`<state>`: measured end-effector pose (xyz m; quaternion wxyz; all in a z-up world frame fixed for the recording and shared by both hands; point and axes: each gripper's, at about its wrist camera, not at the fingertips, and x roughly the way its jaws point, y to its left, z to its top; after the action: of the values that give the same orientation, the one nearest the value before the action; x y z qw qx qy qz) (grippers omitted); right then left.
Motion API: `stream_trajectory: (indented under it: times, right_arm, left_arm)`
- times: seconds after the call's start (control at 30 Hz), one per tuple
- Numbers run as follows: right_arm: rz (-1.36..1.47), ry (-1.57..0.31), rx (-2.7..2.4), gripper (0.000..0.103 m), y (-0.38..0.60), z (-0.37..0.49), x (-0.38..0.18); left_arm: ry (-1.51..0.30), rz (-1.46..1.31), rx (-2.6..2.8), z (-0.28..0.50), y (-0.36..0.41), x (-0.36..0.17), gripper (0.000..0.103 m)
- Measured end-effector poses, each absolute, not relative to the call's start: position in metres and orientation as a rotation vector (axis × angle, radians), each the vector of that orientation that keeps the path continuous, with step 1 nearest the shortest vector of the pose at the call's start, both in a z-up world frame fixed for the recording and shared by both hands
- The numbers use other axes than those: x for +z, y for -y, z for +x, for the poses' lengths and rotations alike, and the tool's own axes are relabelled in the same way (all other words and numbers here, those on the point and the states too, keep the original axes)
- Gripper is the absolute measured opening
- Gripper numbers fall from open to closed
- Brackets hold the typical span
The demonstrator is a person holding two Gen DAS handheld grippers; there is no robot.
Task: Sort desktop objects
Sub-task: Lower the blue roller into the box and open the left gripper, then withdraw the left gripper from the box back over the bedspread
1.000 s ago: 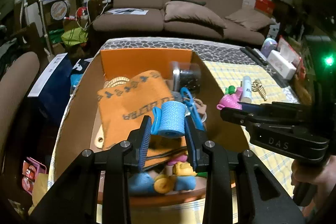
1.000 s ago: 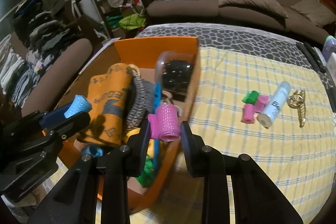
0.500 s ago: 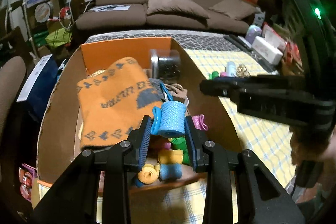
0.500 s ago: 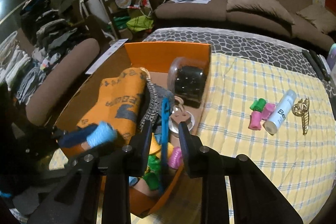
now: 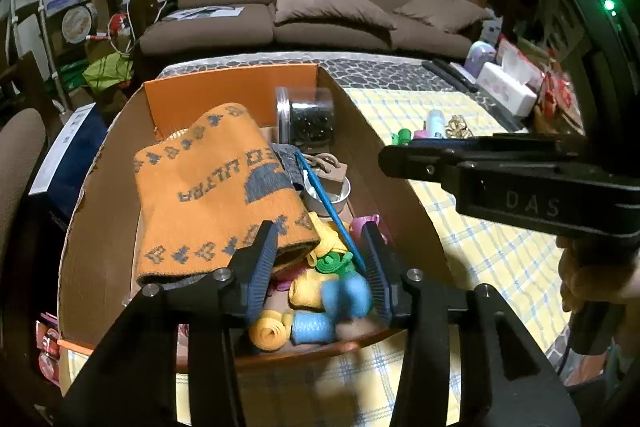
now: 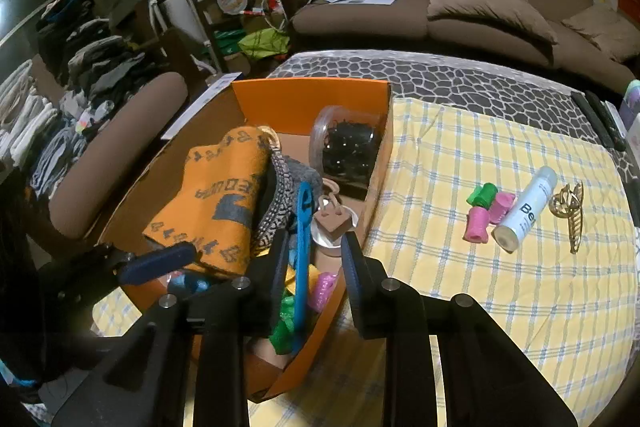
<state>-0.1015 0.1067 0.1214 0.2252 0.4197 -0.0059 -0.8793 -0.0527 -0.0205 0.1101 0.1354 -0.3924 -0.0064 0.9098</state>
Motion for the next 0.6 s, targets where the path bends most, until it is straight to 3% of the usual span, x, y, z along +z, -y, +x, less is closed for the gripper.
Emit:
stream_trajectory:
  times: [0.27, 0.47, 0.6]
  right_arm:
    - [1.162, 0.013, -2.443, 0.052, -0.114, -0.101, 0.121]
    - [1.170, 0.014, -2.472, 0.074, -0.124, -0.103, 0.119]
    - [1.164, 0.014, -2.498, 0.082, -0.132, -0.103, 0.120]
  left_arm:
    - [0.085, -1.108, 2.675, -0.055, 0.027, 0.115, 0.052]
    - [0.091, -1.083, 2.681, -0.056, 0.020, 0.117, 0.069]
    - [0.091, -1.077, 2.681, -0.058, 0.012, 0.116, 0.084]
